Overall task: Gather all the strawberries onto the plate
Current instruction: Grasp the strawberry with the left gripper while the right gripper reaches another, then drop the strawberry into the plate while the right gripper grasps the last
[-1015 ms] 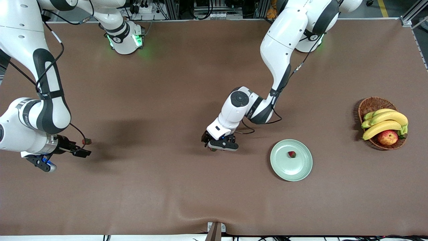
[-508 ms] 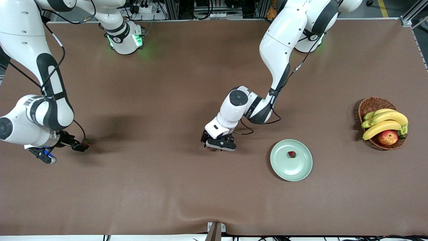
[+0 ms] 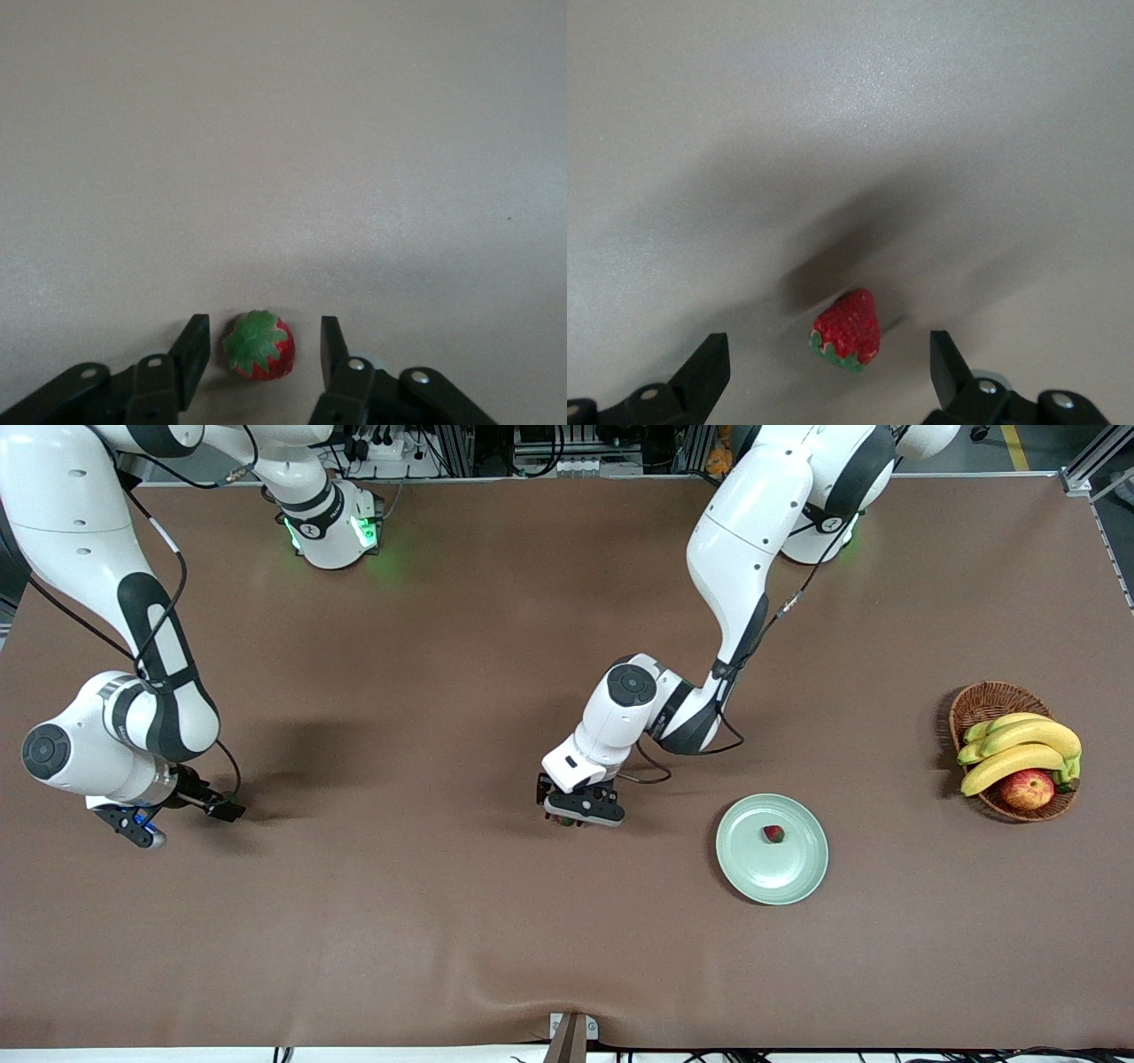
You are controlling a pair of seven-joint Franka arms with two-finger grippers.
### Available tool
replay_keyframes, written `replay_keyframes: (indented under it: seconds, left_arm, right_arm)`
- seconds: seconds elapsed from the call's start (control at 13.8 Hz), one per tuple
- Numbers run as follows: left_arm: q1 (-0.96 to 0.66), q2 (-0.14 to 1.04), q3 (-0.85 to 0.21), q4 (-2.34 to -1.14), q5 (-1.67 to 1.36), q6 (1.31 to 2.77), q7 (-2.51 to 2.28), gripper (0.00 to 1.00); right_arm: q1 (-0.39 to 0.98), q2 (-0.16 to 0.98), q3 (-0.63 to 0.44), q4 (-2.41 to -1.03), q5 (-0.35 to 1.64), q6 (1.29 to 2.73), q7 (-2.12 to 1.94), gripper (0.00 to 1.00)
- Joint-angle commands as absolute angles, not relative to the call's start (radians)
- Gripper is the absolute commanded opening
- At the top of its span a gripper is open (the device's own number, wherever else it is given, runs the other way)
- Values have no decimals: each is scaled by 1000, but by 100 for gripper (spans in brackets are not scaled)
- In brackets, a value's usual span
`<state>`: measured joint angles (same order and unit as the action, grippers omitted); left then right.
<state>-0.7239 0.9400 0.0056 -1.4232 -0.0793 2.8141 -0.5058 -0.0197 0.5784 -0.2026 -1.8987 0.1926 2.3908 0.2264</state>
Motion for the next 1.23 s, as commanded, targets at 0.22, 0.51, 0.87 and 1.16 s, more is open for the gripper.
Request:
replay_keyframes:
  seconds: [0.22, 0.51, 0.87, 1.16]
  left_arm:
    - [-730, 971, 14, -1396, -60, 2838, -495, 32]
    - [-724, 953, 14, -1397, -25, 2838, -500, 0]
    - [-687, 838, 12, -1402, -23, 2647, -503, 0]
    - [-565, 677, 3, -1436, -25, 2305, -367, 0]
  right_arm:
    - [-15, 586, -207, -1919, 175, 2430, 229, 100]
    - [-20, 591, -207, -1917, 173, 2431, 227, 75]
    - [-18, 595, -207, -1917, 172, 2436, 227, 7]
    - [11, 578, -201, -1910, 155, 2419, 227, 0]
